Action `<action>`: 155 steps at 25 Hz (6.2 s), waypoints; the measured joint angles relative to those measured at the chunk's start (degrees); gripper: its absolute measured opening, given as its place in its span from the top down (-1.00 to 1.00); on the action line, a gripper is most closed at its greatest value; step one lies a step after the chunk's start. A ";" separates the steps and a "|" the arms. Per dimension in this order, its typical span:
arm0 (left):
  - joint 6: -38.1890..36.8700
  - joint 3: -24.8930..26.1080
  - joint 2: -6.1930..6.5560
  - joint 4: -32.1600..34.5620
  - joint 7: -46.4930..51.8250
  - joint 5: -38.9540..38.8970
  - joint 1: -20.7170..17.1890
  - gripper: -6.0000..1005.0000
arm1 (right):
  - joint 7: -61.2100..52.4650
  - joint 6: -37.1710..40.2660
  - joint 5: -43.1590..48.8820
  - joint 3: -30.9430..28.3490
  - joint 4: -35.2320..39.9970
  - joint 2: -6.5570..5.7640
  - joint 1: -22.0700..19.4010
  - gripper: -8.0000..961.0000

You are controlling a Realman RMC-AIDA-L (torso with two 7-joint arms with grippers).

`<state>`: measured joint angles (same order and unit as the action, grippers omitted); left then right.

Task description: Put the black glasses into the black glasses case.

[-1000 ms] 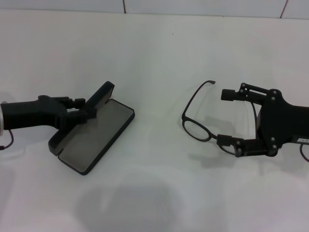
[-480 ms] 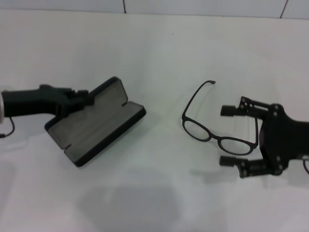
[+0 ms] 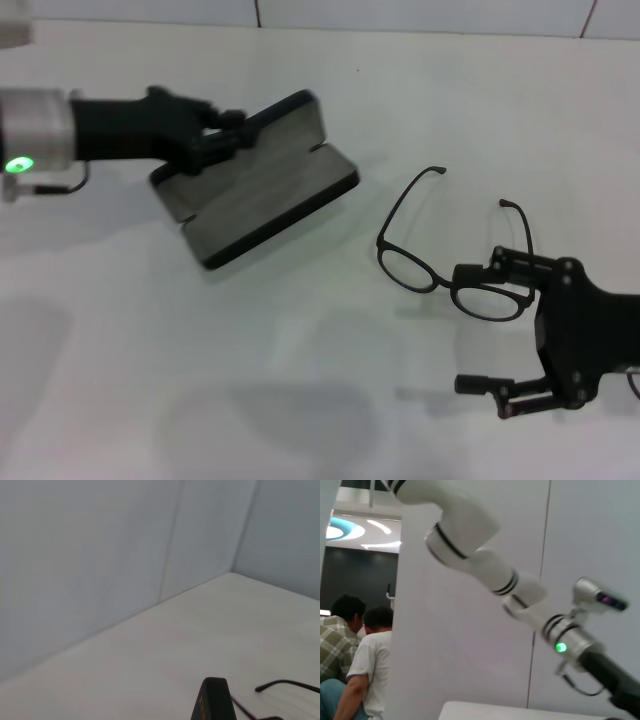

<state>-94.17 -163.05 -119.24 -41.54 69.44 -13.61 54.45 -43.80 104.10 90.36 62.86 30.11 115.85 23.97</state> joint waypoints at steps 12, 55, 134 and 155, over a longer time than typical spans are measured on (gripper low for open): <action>13.97 0.01 -0.13 10.65 -11.09 10.05 9.87 0.56 | 2.81 -0.08 -0.01 0.42 -3.15 0.00 -0.40 -0.83; 11.34 0.10 -0.31 18.65 -13.87 -1.04 2.30 0.05 | -59.51 -20.59 22.31 15.51 51.73 -0.01 -5.57 -0.69; -12.16 0.04 0.17 23.97 -9.33 -5.26 0.09 0.04 | -24.73 -7.71 4.72 5.57 28.18 -0.28 -9.34 0.76; -11.71 0.01 -0.28 28.60 -3.98 3.35 4.47 0.04 | 0.57 -3.55 1.66 4.20 17.46 -0.19 -9.05 0.76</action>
<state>-105.88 -163.03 -119.52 -12.95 65.46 -10.26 58.92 -43.23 100.55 92.02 67.06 47.57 115.67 14.91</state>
